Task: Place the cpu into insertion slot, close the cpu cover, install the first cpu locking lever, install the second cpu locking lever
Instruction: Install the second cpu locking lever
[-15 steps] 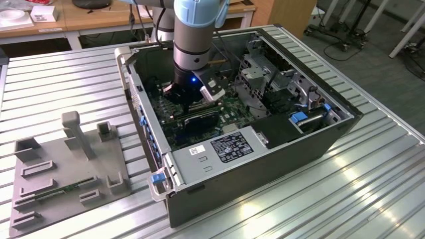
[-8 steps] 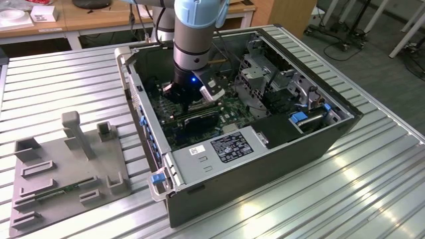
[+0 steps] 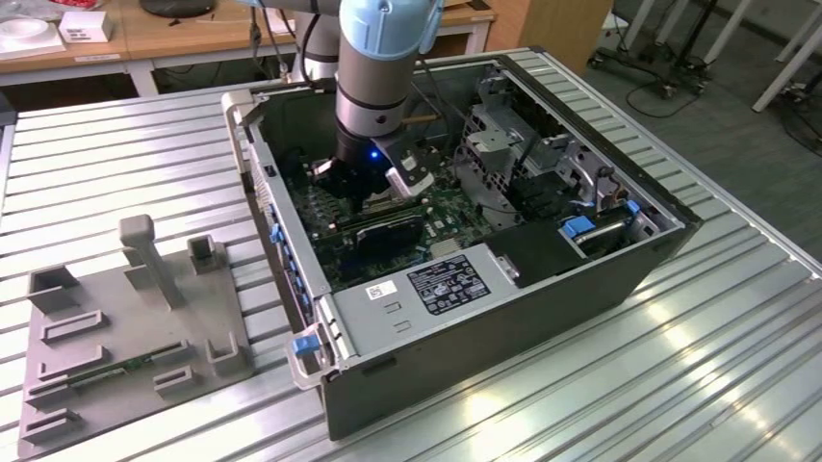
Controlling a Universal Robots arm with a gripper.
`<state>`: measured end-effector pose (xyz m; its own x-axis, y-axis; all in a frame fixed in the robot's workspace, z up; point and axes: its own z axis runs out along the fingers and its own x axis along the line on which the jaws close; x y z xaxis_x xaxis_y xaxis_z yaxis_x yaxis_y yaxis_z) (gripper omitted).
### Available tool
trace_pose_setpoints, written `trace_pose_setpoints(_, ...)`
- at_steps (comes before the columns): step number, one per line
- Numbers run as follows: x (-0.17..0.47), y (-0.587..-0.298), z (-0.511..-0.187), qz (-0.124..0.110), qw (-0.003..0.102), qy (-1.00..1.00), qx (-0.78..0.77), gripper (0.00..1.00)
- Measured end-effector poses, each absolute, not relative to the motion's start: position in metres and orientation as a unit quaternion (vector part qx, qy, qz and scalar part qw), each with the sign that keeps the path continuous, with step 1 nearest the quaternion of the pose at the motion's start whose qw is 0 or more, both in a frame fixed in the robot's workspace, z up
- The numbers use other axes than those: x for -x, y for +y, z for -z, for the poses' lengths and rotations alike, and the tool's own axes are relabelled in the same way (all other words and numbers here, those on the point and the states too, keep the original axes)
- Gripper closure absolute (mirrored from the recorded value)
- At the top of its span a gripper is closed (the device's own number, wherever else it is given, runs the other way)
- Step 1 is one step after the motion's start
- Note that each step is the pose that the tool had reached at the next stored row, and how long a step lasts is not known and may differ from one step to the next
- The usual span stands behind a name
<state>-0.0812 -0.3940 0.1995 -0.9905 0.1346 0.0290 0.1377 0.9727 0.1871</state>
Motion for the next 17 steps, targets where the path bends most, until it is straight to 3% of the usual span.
trace_pose_setpoints(17,0.081,-0.395,-0.213,0.099,0.008,-0.993,0.07,0.89)
